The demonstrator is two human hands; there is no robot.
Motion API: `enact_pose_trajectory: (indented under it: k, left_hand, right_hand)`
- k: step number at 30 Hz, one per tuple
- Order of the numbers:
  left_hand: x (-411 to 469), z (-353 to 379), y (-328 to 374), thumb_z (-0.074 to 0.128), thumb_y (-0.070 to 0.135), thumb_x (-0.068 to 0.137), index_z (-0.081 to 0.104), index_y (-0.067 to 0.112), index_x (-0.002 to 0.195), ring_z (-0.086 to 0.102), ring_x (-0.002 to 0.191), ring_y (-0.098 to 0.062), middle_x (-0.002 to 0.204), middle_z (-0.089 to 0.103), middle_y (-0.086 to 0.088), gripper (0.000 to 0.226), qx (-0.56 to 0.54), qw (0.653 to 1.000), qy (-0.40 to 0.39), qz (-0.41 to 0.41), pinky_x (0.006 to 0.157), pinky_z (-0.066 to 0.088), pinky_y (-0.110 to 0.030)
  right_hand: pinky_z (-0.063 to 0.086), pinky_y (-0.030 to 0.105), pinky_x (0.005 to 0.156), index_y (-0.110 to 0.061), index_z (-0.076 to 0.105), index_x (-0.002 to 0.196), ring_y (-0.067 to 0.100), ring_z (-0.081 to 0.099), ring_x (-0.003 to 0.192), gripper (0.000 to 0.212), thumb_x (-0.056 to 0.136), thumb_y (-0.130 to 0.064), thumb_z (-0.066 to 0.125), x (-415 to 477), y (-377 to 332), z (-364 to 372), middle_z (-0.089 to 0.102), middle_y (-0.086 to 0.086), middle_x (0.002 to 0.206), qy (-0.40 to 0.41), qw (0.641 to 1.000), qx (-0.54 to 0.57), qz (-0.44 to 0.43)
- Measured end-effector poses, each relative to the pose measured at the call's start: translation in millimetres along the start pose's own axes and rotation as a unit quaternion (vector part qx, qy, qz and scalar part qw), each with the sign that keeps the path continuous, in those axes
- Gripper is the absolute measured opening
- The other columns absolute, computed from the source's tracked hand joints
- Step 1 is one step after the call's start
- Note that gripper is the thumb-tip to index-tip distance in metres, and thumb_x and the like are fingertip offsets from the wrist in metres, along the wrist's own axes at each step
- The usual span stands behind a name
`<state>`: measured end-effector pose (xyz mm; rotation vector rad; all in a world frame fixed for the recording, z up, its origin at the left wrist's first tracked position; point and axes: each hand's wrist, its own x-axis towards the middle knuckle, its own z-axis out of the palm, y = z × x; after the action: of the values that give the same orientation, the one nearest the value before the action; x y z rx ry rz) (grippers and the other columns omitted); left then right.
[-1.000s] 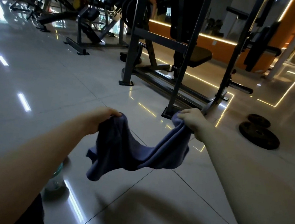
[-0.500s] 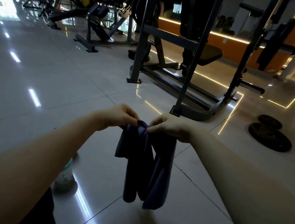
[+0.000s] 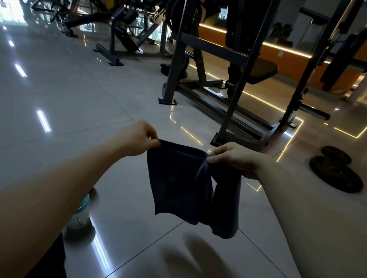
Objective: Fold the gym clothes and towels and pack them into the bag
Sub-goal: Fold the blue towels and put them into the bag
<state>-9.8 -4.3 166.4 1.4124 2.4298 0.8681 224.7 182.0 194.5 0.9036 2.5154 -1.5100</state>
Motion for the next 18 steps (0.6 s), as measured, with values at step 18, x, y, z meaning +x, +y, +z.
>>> enact_pose_trajectory:
  k: [18]
  left_hand:
    - [-6.4, 13.5, 19.7, 0.079, 0.010, 0.083, 0.054, 0.024, 0.112, 0.072, 0.085, -0.013, 0.094, 0.075, -0.001, 0.040, -0.122, 0.991, -0.061, -0.002, 0.080, 0.061, -0.033]
  right_hand:
    - [0.058, 0.041, 0.094, -0.007, 0.059, 0.130, 0.032, 0.066, 0.112, 0.034, 0.096, -0.003, 0.060, -21.3, -59.3, 38.1, 0.062, 0.018, 0.125, -0.174, 0.980, -0.082, -0.050]
